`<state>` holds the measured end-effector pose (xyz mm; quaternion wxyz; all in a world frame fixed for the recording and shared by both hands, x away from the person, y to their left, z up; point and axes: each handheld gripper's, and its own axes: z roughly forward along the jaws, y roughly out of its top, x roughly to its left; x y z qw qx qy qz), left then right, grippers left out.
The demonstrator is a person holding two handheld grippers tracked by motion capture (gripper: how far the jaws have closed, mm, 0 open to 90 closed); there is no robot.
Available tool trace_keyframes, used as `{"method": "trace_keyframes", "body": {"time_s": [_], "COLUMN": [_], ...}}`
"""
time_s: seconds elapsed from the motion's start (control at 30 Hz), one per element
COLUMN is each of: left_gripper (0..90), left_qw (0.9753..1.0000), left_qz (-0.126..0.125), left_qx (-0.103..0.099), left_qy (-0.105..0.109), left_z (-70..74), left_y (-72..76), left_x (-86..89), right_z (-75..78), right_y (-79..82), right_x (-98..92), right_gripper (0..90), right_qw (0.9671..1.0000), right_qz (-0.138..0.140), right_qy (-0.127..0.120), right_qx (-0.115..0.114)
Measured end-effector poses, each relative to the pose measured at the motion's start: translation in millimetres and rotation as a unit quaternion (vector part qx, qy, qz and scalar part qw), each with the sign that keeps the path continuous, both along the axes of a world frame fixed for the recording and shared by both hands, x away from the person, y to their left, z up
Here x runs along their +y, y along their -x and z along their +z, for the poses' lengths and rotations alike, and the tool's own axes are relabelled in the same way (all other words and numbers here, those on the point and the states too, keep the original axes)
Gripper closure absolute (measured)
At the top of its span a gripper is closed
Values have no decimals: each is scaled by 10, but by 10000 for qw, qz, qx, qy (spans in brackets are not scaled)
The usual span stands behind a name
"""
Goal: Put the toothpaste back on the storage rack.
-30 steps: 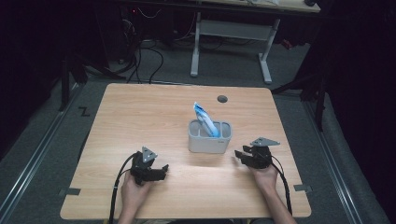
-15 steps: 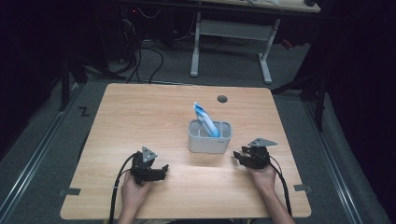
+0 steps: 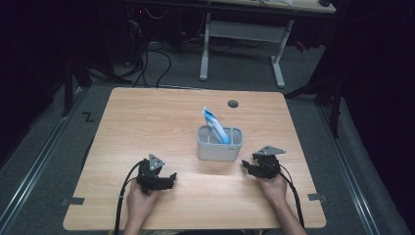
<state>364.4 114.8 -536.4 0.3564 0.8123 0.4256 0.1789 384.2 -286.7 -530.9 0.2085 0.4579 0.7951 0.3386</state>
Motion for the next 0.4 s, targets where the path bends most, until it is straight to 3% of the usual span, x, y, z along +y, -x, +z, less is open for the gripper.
{"method": "trace_keyframes", "body": {"time_s": [0.4], "left_gripper": [167], "left_qw": [10000], "left_qz": [-8], "left_qx": [5], "left_qy": [-4], "left_z": [0], "left_y": [3], "left_x": [-1], "right_z": [1], "right_y": [15], "right_x": [16], "right_gripper": [424], "right_qw": [9999], "right_qz": [-108], "right_qy": [3], "right_qx": [10]}}
